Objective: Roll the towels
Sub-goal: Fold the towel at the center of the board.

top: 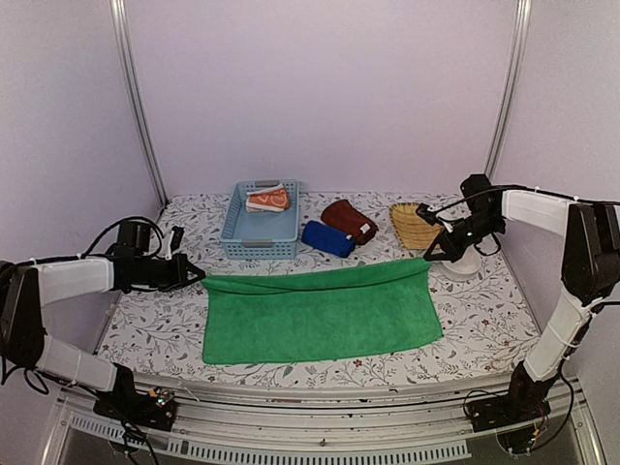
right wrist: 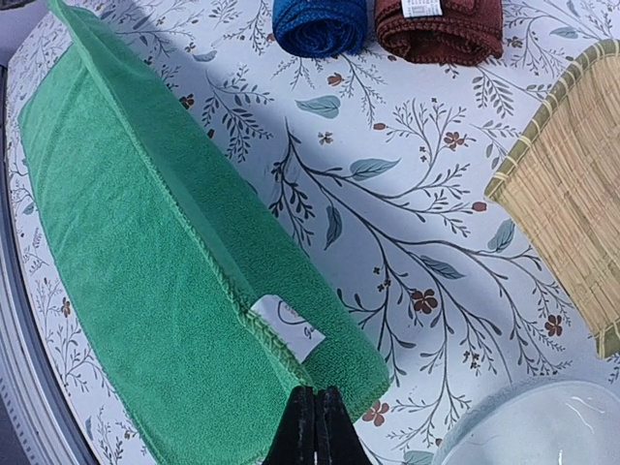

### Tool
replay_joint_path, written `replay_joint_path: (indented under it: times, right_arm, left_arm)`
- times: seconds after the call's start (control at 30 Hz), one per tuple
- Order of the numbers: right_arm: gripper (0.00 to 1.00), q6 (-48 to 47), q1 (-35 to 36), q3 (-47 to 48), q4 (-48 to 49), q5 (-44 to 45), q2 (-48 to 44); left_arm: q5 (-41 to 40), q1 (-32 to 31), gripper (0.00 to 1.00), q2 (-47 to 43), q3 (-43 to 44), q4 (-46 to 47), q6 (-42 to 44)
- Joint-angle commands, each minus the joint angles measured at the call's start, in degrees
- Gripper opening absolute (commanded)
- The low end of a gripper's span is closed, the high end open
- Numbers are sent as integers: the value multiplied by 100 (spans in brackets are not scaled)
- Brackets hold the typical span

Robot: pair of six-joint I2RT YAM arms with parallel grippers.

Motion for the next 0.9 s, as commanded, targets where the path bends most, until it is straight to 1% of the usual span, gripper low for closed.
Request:
replay_joint_path:
  times: [0.0,0.17,0.33,0.6,0.73,0.87]
  right_arm:
    - [2,-35,-188,-145,93,-262,-144]
    - [3,-90,-330,-258,183,-381,-153]
    - [2,-113,-447,-358,262,-491,-159]
    - [3,-272,-483,-612,175,-752,-401]
    - [2,-416,-480,-769,86,-950,-468]
    - [2,-504,-475,-942,30,-1142,-471]
  left_arm:
    - [129,-68,0,-100,169,-498,266]
    - [340,-246,0,-42,367,-441,604]
    - [285,-483,0,24,635,-417,826]
    - [275,-528,0,30,776,-760,904]
    - [25,-520,0,19,838,-1113,884]
    - [-44,-514,0,-7,813,-1158,912]
